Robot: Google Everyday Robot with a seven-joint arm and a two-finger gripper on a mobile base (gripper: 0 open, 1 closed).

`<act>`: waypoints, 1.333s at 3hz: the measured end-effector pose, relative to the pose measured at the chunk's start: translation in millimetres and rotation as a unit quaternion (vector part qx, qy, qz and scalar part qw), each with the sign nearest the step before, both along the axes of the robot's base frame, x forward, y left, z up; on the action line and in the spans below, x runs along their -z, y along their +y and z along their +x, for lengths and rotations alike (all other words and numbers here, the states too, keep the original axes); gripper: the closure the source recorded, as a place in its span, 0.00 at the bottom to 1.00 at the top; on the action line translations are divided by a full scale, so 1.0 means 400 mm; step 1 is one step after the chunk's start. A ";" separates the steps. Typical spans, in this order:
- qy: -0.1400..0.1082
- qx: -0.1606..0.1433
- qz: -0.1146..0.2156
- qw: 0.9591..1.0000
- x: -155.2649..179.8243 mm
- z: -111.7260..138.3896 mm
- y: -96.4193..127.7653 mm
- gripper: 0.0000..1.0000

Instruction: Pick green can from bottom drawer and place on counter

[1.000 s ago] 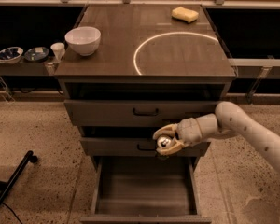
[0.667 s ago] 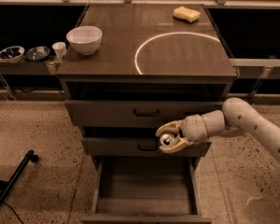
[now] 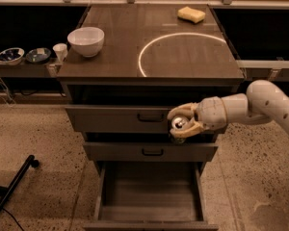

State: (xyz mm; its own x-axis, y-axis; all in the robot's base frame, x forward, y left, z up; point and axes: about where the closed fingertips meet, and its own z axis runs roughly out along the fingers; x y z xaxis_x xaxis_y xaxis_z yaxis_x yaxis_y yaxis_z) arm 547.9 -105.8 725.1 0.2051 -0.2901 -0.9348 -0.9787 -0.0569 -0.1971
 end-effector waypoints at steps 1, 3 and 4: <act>-0.027 0.014 -0.013 0.999 -0.196 0.006 0.011 1.00; -0.040 0.032 -0.037 0.998 -0.484 0.041 0.017 1.00; -0.009 0.074 -0.023 0.997 -0.542 0.150 0.004 1.00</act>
Offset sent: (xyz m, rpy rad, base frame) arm 0.0216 0.0018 0.2458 -0.0998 -0.0922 -0.0894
